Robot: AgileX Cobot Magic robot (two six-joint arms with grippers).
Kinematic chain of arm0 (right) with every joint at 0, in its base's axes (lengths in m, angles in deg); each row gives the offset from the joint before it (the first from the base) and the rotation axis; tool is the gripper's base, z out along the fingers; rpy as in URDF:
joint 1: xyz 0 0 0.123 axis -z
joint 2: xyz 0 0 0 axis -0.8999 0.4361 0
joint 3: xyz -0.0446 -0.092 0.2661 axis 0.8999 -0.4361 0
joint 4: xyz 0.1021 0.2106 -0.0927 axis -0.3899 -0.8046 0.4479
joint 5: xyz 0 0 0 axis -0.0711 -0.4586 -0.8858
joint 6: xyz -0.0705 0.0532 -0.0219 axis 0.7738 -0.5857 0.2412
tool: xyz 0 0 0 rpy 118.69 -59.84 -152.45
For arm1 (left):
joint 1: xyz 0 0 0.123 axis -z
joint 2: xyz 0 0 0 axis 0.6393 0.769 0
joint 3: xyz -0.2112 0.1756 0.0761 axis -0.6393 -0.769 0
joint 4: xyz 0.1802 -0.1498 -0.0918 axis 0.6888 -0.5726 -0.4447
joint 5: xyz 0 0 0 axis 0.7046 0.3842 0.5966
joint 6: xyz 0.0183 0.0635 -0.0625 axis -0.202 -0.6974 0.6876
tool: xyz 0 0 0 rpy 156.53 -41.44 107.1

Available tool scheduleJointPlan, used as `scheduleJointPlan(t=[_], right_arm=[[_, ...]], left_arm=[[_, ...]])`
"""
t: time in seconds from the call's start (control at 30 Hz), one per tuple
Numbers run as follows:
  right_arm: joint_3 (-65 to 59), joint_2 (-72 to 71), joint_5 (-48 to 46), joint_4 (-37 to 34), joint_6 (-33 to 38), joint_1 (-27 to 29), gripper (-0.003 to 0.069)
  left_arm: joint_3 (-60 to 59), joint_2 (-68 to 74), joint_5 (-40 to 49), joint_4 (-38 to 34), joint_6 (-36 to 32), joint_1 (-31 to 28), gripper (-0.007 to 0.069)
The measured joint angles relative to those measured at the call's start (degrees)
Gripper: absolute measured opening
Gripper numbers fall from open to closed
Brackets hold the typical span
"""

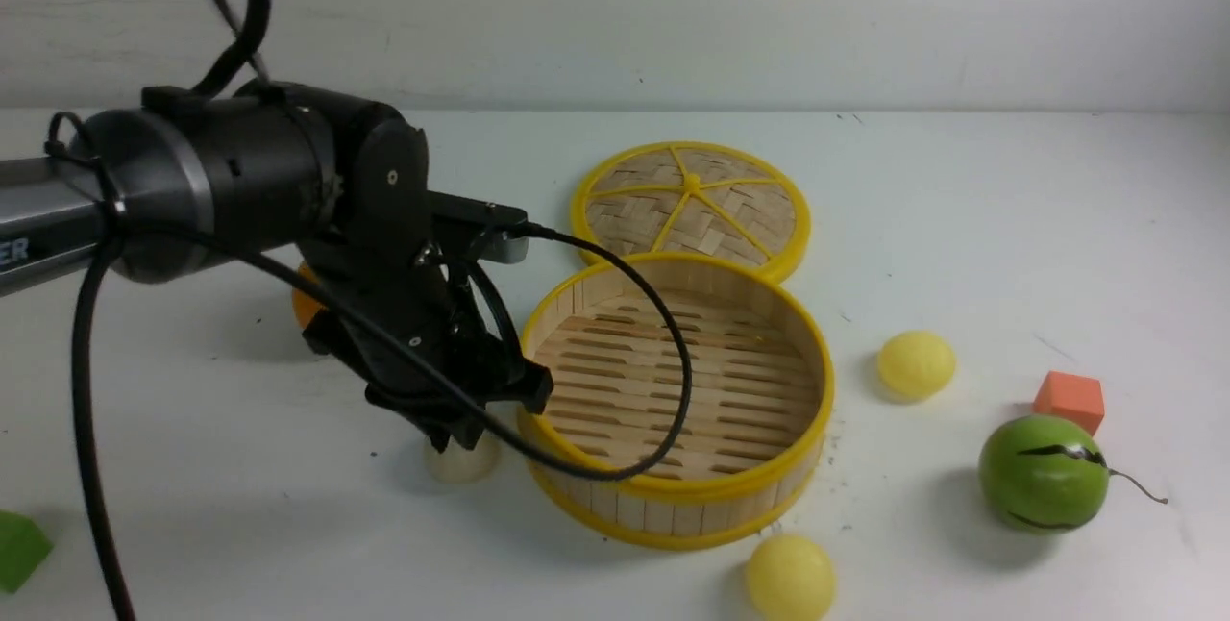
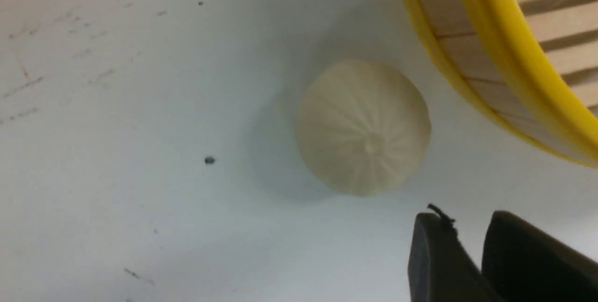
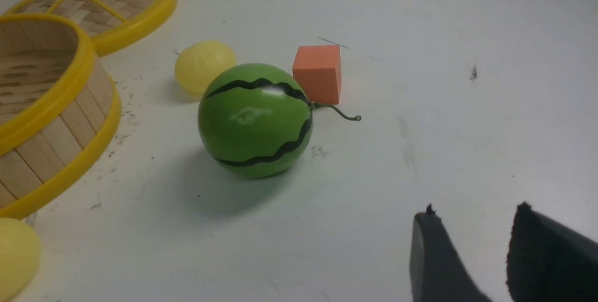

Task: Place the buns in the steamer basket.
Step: Use the left arm to grab a steamed stuffed bun

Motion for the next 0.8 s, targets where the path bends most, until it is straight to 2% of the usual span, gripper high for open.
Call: scheduleJointPlan(t=[0.13,0.23,0.8], right_arm=[[0.0,0.0,0.0,0.0,0.0,0.0,0.0239],[0.0,0.0,0.0,0.0,0.0,0.0,0.0239],[0.0,0.0,0.0,0.0,0.0,0.0,0.0239]], left_arm=[[1.6,2.4,-0.3,1.7,0.0,0.1,0.0264],[1.7,2.8,-0.5,3.0,0.0,0.1,0.0274],[1.9,2.8,-3.2,1.1,0.0,-3.1,0.0242]])
